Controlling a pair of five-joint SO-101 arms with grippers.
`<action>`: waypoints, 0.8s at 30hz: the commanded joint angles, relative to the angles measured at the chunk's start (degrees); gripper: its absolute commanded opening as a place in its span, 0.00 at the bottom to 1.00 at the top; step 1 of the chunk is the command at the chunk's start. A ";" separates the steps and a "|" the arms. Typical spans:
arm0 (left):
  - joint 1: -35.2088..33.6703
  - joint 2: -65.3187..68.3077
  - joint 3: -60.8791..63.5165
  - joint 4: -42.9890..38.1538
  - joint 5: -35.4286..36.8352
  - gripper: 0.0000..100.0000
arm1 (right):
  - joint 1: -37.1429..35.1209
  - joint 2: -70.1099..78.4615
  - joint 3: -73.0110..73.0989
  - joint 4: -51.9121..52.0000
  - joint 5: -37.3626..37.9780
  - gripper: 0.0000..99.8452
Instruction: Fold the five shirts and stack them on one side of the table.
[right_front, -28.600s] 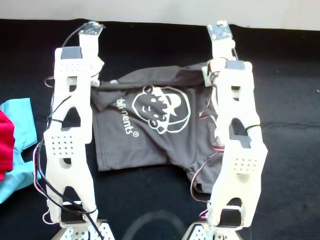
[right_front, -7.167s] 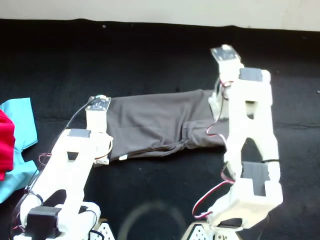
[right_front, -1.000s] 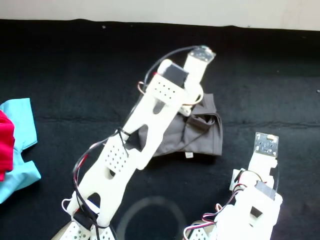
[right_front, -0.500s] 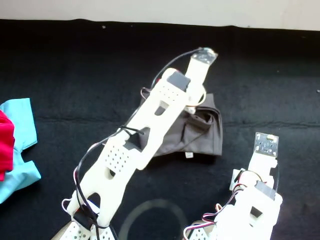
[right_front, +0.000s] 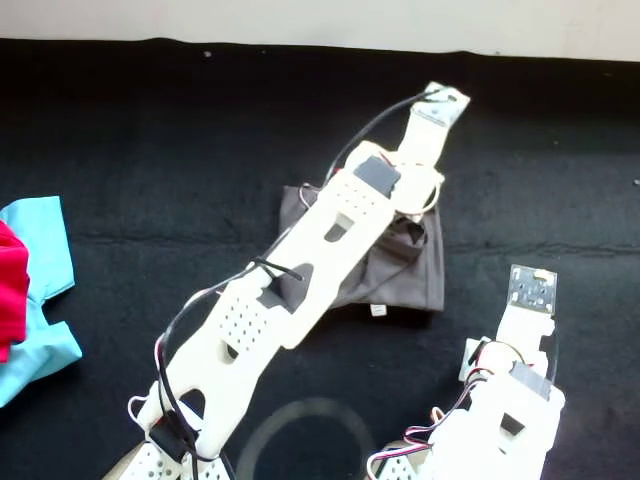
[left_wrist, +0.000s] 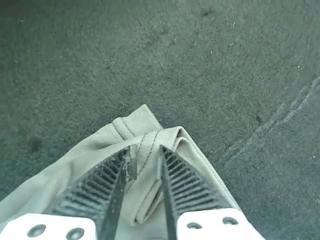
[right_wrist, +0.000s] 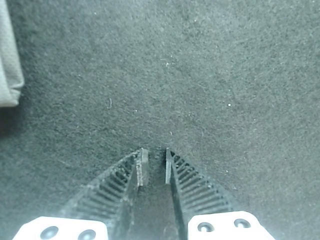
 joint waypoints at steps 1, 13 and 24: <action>-1.54 -2.59 -5.58 6.42 0.26 0.10 | 1.27 -0.22 1.01 -1.10 0.44 0.08; -5.67 3.47 -14.20 26.55 0.18 0.01 | 1.27 -0.22 1.01 -1.10 0.53 0.08; -1.27 9.71 -14.29 11.87 0.35 0.01 | 1.27 -0.22 1.01 -1.10 0.53 0.08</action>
